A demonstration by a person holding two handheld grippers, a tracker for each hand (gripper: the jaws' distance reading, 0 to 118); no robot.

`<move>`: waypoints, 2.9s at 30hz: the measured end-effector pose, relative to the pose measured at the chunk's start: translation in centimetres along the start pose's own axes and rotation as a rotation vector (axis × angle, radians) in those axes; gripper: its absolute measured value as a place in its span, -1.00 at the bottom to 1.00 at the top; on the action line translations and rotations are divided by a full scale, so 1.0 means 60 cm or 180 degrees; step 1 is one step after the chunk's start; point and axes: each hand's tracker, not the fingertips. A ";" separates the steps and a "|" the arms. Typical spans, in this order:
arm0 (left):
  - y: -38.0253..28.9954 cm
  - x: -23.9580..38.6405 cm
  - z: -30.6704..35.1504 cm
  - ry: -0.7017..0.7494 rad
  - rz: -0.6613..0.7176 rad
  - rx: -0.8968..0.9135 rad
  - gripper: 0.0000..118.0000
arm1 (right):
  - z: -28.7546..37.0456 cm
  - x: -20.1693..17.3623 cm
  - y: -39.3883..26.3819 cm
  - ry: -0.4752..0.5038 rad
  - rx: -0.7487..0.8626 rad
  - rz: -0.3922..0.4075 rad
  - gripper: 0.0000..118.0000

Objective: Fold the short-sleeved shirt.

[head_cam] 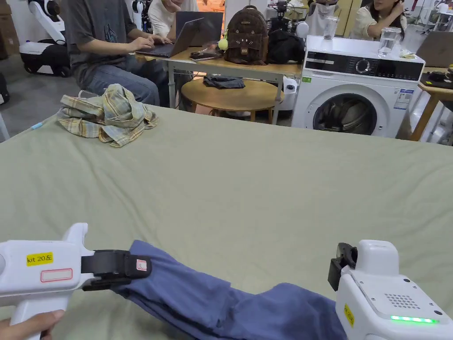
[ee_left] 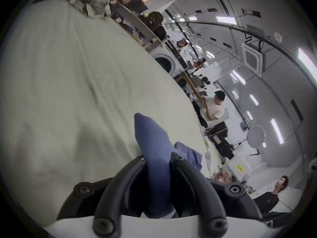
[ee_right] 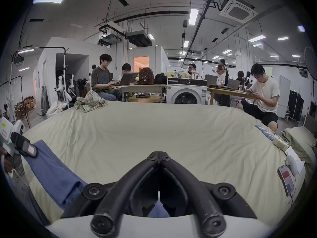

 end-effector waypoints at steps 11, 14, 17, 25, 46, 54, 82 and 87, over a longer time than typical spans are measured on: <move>-0.013 0.192 -0.032 0.0189 -0.0752 -0.0289 -0.76 | 0.001 -0.005 0.003 0.0059 -0.0001 -0.0025 -1.00; -0.019 0.235 -0.074 0.0224 -0.0881 -0.0404 -0.75 | 0.005 0.003 0.001 0.0031 -0.0006 -0.0031 -1.00; -0.027 0.269 -0.126 0.0216 -0.0958 -0.0561 -0.75 | 0.010 0.011 0.000 0.0004 -0.0008 -0.0038 -1.00; -0.080 0.340 -0.291 0.0263 -0.1239 -0.1120 -0.75 | 0.023 0.037 -0.004 -0.0090 -0.0031 -0.0064 -1.00; -0.102 0.310 -0.347 -0.0087 -0.0756 -0.1148 -0.03 | 0.032 0.067 -0.012 -0.0183 -0.0085 -0.0133 -1.00; -0.129 0.275 -0.434 -0.0575 -0.0352 -0.1636 -0.85 | 0.033 0.073 -0.014 -0.0193 -0.0092 -0.0179 -1.00; -0.087 0.278 -0.277 0.0587 -0.1602 0.0397 -1.00 | 0.021 0.058 0.008 -0.0255 0.0092 -0.0162 -1.00; -0.113 0.270 -0.225 0.0975 -0.2119 0.1388 -1.00 | 0.021 0.036 0.020 -0.0251 0.0308 -0.0154 -1.00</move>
